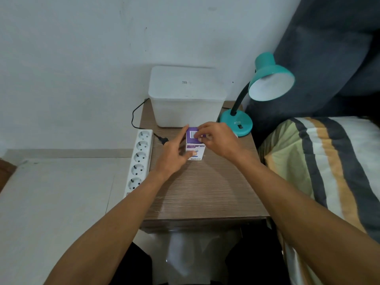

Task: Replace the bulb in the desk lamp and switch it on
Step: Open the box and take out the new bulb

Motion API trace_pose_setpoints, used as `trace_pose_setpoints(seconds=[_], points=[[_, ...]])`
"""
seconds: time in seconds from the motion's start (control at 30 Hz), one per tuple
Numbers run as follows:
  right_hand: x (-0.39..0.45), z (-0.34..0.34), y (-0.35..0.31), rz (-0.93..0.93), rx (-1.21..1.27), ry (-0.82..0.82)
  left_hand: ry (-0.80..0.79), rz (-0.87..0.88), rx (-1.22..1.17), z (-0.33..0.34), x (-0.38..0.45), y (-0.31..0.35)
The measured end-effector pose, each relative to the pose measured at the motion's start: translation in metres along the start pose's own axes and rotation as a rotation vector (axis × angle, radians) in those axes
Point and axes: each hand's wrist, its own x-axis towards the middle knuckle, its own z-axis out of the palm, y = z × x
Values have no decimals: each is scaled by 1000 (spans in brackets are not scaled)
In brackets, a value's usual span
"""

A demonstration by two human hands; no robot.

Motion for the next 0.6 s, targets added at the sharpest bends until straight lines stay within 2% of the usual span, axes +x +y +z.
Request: trace_pose_setpoints(seconds=[0.13, 0.37, 0.6], points=[[0, -7, -2, -88, -96, -51, -6, -21, -23, -1, 2, -1], [5, -18, -5, -141, -123, -160, -11, -24, -16, -2, 3, -2], [1, -13, 3, -217, -172, -109, -5, -16, -40, 0, 3, -3]])
